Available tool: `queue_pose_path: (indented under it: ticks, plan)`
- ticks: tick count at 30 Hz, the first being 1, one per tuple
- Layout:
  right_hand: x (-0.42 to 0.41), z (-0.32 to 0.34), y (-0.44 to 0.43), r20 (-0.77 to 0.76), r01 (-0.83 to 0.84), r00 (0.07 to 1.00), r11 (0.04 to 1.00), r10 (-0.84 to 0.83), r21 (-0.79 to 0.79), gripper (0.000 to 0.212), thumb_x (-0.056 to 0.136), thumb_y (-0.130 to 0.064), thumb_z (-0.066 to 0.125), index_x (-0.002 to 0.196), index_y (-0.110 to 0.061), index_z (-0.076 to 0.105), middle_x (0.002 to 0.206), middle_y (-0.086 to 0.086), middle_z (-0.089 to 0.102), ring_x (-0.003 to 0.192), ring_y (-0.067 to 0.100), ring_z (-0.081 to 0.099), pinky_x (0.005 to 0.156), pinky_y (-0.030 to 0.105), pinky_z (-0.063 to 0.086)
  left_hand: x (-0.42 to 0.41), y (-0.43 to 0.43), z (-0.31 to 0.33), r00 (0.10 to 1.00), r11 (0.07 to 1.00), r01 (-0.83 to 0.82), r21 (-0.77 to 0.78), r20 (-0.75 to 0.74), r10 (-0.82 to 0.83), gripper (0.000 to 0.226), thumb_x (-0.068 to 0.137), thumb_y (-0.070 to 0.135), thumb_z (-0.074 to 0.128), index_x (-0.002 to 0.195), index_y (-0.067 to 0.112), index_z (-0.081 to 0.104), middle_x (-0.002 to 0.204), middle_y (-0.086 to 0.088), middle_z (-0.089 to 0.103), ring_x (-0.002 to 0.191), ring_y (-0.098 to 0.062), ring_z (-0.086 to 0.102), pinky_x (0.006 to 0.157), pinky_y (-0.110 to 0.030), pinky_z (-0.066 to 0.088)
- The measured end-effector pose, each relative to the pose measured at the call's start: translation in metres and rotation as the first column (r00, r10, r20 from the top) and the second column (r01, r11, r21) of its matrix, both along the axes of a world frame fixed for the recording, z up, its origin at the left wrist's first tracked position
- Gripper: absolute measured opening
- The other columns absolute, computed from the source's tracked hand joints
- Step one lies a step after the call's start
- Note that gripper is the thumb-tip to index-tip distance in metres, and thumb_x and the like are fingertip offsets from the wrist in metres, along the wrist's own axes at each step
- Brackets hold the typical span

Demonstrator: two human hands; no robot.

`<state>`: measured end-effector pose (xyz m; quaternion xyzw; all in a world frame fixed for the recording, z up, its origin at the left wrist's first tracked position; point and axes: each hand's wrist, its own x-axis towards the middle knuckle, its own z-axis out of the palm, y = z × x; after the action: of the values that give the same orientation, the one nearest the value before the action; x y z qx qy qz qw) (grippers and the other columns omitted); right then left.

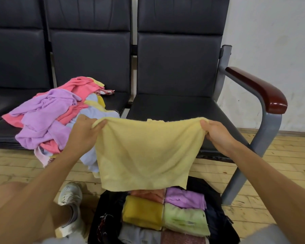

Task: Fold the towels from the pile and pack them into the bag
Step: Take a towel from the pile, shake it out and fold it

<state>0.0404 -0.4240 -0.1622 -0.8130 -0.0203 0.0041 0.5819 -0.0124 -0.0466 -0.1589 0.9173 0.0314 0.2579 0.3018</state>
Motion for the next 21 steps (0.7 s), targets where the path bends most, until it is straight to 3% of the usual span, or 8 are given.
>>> queue_pose_path:
  ticks: [3, 6, 9, 11, 13, 15, 18, 21]
  plan:
    - [-0.004, 0.002, 0.013, 0.037, 0.034, 0.999, 0.995, -0.037, 0.093, 0.025, 0.106, -0.033, 0.035, 0.115, -0.028, 0.058, 0.117, -0.006, 0.061, 0.11, 0.012, 0.056, 0.097, 0.034, 0.044, -0.002, -0.013, 0.003, 1.0, 0.981, 0.001, -0.193, 0.023, 0.004, 0.048, 0.101, 0.029, 0.046, 0.066, -0.004, 0.049, 0.066, -0.011, 0.047, 0.062, -0.022, 0.041, 0.06, -0.034, 0.032]
    - [-0.005, -0.003, 0.026, 0.067, 0.022, 0.998, 0.999, -0.02, -0.028, 0.031, 0.106, -0.033, 0.031, 0.127, -0.022, 0.052, 0.112, -0.009, 0.056, 0.1, 0.004, 0.053, 0.083, 0.024, 0.041, 0.003, -0.025, -0.006, 0.995, 0.937, -0.014, -0.348, -0.096, -0.021, 0.038, 0.103, 0.035, 0.04, 0.095, 0.005, 0.063, 0.094, -0.006, 0.062, 0.089, -0.022, 0.053, 0.077, -0.032, 0.037]
    - [-0.002, -0.009, 0.038, 0.129, -0.026, 0.99, 0.974, 0.056, -0.223, 0.029, 0.106, -0.032, 0.031, 0.119, -0.02, 0.055, 0.107, -0.008, 0.058, 0.096, 0.004, 0.053, 0.076, 0.021, 0.041, 0.013, -0.038, -0.012, 0.988, 0.931, -0.005, -0.364, -0.145, -0.051, 0.035, 0.104, 0.033, 0.038, 0.106, 0.009, 0.064, 0.104, -0.002, 0.061, 0.097, -0.019, 0.053, 0.077, -0.029, 0.037]
    - [0.002, -0.015, 0.043, 0.142, -0.115, 0.974, 0.924, 0.178, -0.365, 0.028, 0.105, -0.033, 0.033, 0.106, -0.019, 0.058, 0.1, -0.005, 0.06, 0.093, 0.009, 0.057, 0.076, 0.028, 0.045, 0.022, -0.045, -0.019, 0.972, 0.942, 0.029, -0.335, -0.209, -0.105, 0.035, 0.104, 0.03, 0.036, 0.115, 0.011, 0.062, 0.112, -0.005, 0.061, 0.104, -0.02, 0.052, 0.085, -0.028, 0.036]
    - [0.001, -0.022, 0.052, 0.099, -0.254, 0.937, 0.848, 0.335, -0.466, 0.025, 0.105, -0.033, 0.034, 0.093, -0.025, 0.055, 0.093, -0.006, 0.059, 0.088, 0.01, 0.057, 0.073, 0.031, 0.043, 0.031, -0.049, -0.031, 0.93, 0.978, 0.105, -0.182, -0.332, -0.161, 0.037, 0.104, 0.029, 0.037, 0.128, 0.008, 0.057, 0.136, -0.01, 0.053, 0.125, -0.025, 0.047, 0.103, -0.031, 0.033]
    - [0.0, -0.027, 0.061, 0.067, -0.342, 0.888, 0.75, 0.456, -0.566, 0.026, 0.106, -0.032, 0.034, 0.106, -0.019, 0.057, 0.104, -0.001, 0.061, 0.096, 0.013, 0.057, 0.082, 0.032, 0.043, 0.037, -0.052, -0.041, 0.884, 0.982, 0.19, -0.013, -0.433, -0.177, 0.037, 0.103, 0.029, 0.038, 0.128, 0.009, 0.058, 0.155, -0.007, 0.034, 0.144, -0.026, 0.028, 0.115, -0.038, 0.023]
    - [0.002, -0.03, 0.072, 0.049, -0.34, 0.867, 0.661, 0.496, -0.669, 0.037, 0.106, -0.03, 0.036, 0.117, -0.001, 0.055, 0.112, 0.01, 0.06, 0.107, 0.025, 0.055, 0.093, 0.038, 0.041, 0.041, -0.065, -0.046, 0.816, 0.967, 0.255, 0.024, -0.542, -0.202, 0.041, 0.105, 0.029, 0.035, 0.14, 0.013, 0.046, 0.155, -0.007, 0.033, 0.142, -0.026, 0.031, 0.115, -0.032, 0.022]
    - [0.003, -0.031, 0.073, 0.059, -0.314, 0.894, 0.717, 0.444, -0.622, 0.032, 0.105, -0.028, 0.039, 0.078, -0.014, 0.048, 0.077, -0.003, 0.051, 0.074, 0.014, 0.049, 0.072, 0.031, 0.037, 0.042, -0.078, -0.045, 0.874, 0.969, 0.242, 0.057, -0.446, -0.192, 0.043, 0.105, 0.032, 0.031, 0.14, 0.012, 0.045, 0.143, -0.009, 0.049, 0.127, -0.029, 0.047, 0.109, -0.035, 0.03]
